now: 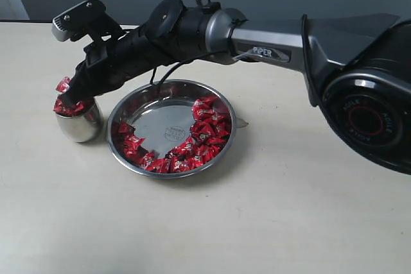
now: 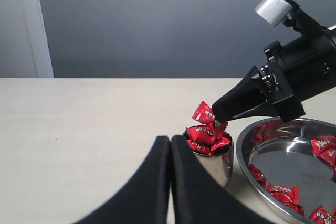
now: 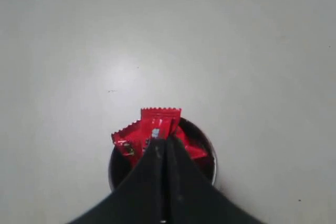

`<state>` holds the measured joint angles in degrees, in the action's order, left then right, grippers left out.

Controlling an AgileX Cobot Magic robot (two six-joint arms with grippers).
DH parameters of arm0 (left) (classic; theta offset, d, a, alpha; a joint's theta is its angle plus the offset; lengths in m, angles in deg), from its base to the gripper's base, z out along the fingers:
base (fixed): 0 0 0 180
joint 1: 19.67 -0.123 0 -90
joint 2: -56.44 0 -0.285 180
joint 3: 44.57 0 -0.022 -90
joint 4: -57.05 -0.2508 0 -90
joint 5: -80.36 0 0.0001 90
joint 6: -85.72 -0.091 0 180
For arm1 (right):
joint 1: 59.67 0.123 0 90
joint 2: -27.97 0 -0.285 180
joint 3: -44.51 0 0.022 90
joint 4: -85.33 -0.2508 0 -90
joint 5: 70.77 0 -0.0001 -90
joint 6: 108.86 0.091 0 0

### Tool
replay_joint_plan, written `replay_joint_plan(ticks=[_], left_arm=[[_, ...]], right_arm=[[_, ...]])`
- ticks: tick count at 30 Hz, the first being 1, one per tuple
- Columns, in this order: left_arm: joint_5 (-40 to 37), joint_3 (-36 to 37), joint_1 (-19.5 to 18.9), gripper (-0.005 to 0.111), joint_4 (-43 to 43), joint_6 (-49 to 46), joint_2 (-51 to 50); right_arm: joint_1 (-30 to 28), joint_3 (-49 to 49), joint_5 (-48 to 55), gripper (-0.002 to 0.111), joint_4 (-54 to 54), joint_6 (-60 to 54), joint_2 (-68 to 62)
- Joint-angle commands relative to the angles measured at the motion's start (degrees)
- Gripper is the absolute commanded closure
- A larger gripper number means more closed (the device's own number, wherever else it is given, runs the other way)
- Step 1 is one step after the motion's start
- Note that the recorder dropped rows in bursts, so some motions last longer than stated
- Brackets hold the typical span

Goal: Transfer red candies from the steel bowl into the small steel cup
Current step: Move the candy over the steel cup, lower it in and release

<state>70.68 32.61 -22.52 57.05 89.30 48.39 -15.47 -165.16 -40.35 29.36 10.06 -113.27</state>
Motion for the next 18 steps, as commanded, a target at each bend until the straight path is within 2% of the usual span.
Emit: replay_joint_plan(ticks=[1,18], left_arm=[[0.35,0.04,0.30,0.106,0.00,0.25,0.26],[0.35,0.04,0.30,0.106,0.00,0.25,0.26]], right_arm=[[0.01,-0.30,0.79,0.109,-0.01,-0.37,-0.86],[0.68,-0.30,-0.79,0.109,-0.01,0.31,-1.07]])
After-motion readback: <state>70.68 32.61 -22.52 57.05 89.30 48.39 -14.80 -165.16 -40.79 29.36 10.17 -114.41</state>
